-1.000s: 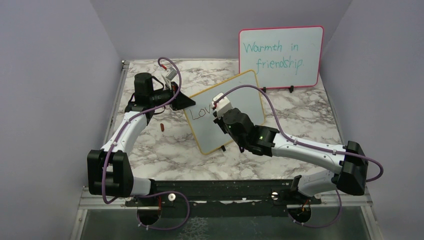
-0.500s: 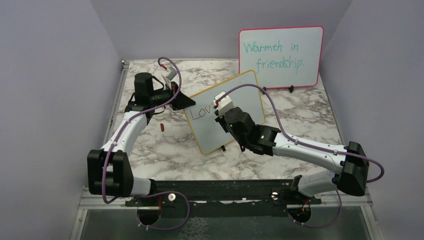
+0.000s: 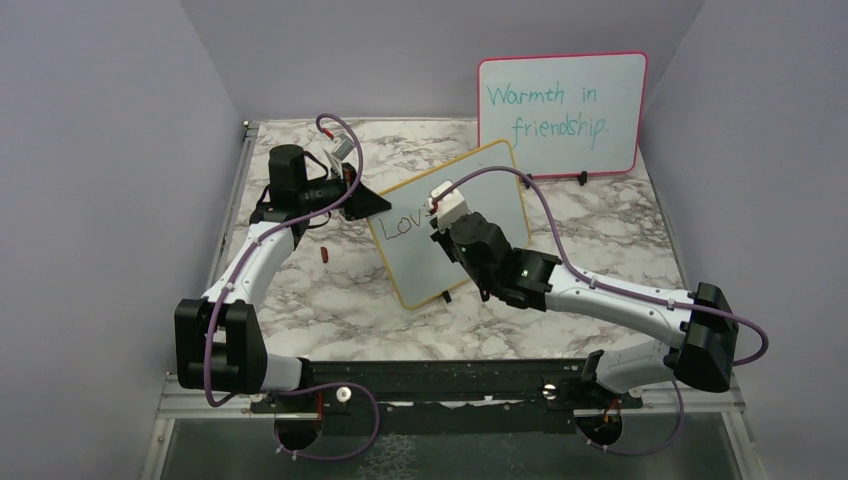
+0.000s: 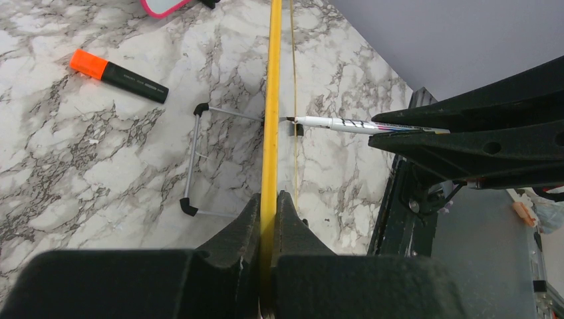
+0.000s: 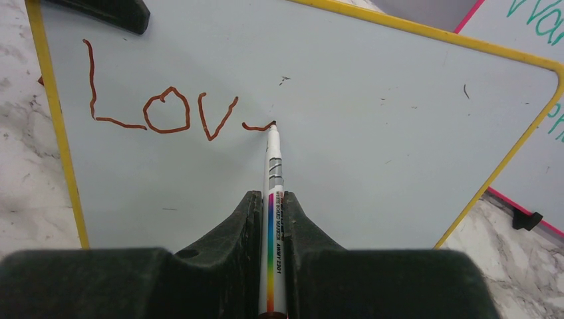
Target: Write a sentence on the whiteboard
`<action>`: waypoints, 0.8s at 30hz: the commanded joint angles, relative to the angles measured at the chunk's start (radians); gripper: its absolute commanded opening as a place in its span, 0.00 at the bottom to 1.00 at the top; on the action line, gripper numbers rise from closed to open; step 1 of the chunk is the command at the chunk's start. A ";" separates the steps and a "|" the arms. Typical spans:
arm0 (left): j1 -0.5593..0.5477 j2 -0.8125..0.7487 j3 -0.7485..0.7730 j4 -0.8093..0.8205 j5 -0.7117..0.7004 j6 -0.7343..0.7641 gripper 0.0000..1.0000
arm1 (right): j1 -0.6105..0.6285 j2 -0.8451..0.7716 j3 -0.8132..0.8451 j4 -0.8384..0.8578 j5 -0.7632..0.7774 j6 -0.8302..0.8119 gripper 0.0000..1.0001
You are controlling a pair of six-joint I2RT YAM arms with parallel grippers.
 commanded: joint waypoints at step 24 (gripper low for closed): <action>-0.031 0.037 -0.016 -0.091 -0.051 0.102 0.00 | -0.011 0.020 0.020 0.061 -0.052 -0.025 0.01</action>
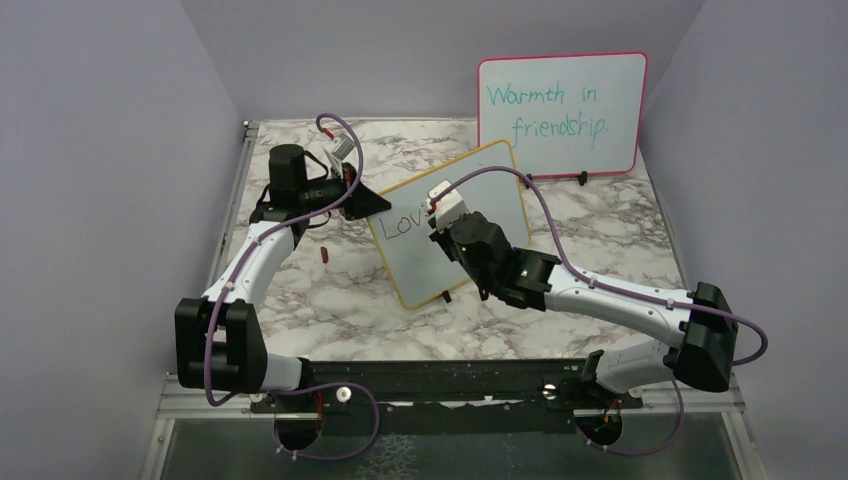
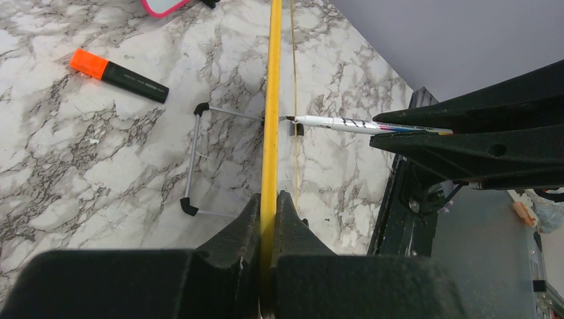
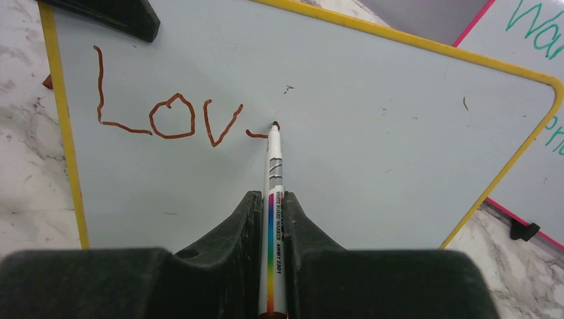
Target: Write a sentence on the whiteboard
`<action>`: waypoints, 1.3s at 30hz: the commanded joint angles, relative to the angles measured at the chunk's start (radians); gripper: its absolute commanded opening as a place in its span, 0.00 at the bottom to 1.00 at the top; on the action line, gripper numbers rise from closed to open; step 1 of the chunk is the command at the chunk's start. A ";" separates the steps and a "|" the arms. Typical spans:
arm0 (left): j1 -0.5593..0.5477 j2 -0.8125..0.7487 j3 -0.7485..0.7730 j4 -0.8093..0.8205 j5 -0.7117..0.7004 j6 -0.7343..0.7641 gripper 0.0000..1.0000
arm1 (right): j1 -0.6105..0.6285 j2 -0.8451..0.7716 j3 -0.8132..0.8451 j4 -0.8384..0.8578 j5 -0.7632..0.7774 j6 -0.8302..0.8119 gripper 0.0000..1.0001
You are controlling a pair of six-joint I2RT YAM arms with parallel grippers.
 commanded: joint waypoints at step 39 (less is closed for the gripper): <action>-0.030 0.035 -0.019 -0.086 -0.050 0.099 0.00 | -0.010 0.025 0.030 0.032 -0.077 -0.002 0.01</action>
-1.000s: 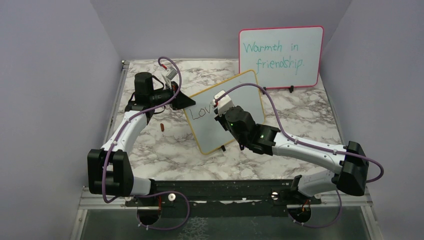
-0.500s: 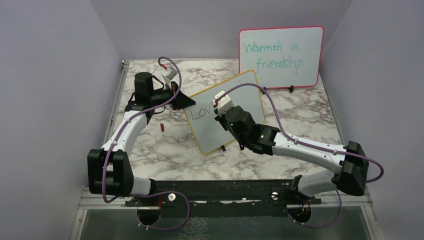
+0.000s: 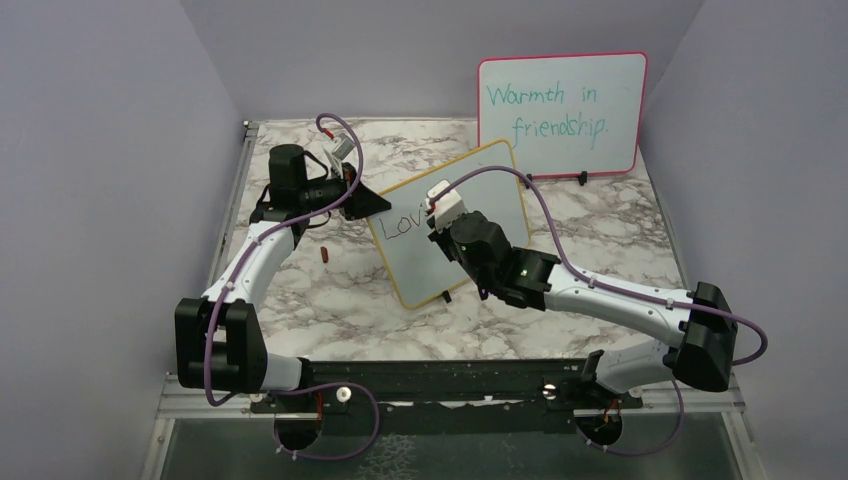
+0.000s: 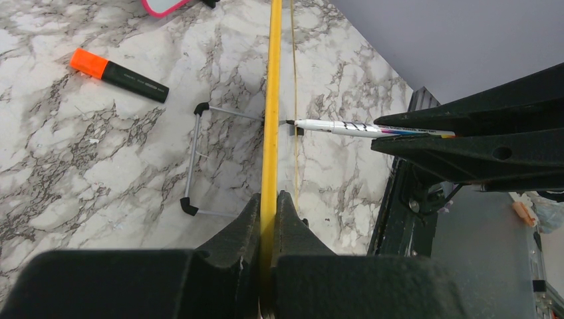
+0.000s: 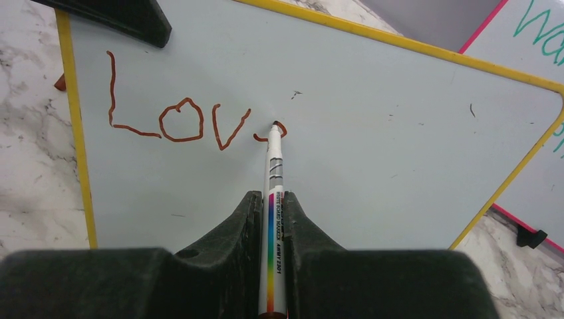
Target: Write a sentence on the whiteboard
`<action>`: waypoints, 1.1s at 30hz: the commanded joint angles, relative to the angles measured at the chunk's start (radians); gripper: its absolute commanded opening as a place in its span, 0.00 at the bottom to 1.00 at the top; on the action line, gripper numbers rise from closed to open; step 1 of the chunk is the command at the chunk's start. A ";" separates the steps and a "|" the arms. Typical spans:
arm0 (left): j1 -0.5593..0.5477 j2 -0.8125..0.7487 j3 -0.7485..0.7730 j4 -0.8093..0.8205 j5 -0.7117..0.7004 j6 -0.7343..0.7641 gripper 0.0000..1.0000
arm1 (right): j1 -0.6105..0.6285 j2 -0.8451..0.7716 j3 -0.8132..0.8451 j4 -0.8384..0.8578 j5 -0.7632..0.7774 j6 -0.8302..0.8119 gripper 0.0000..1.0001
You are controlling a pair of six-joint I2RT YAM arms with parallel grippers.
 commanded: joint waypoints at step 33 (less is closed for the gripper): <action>-0.031 0.035 -0.018 -0.089 -0.054 0.102 0.00 | -0.009 -0.001 -0.006 -0.087 -0.095 0.030 0.00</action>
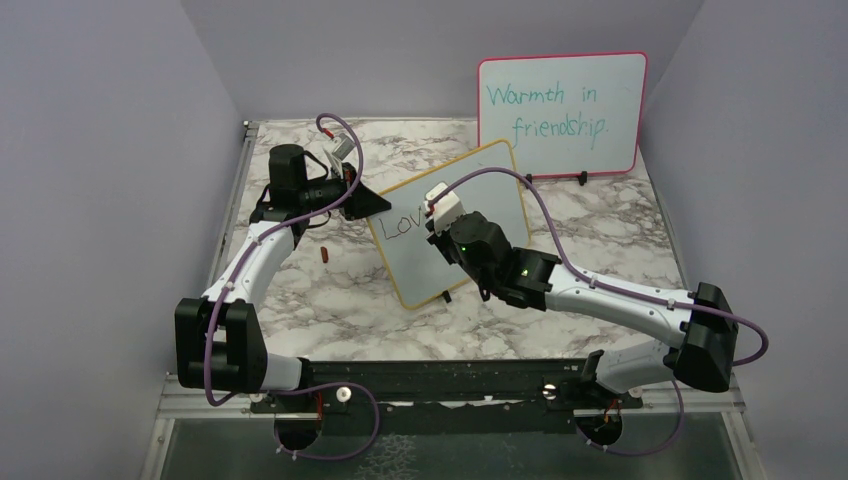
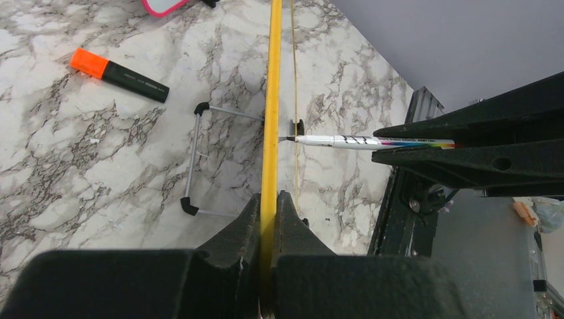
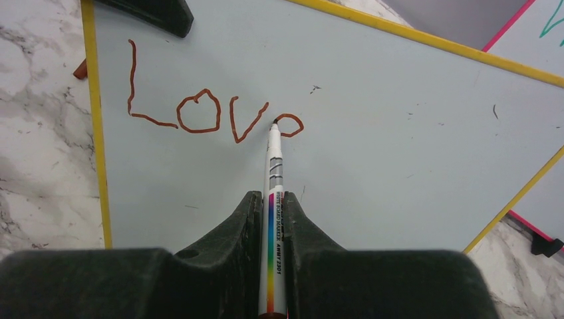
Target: Write a sentence on the whiteboard
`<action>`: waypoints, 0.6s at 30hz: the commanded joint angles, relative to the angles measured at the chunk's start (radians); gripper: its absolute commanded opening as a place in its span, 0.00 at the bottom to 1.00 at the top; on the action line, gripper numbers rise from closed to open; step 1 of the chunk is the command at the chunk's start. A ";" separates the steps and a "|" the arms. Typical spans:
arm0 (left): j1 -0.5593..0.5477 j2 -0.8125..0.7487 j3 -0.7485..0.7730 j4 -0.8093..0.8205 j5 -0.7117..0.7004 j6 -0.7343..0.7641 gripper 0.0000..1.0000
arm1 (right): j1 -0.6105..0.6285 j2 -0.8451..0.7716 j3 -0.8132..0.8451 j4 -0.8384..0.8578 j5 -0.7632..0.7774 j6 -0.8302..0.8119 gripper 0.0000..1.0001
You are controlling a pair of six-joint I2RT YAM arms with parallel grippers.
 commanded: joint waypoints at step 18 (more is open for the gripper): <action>-0.031 0.035 -0.019 -0.090 -0.055 0.102 0.00 | -0.009 -0.023 -0.040 -0.113 0.019 0.046 0.01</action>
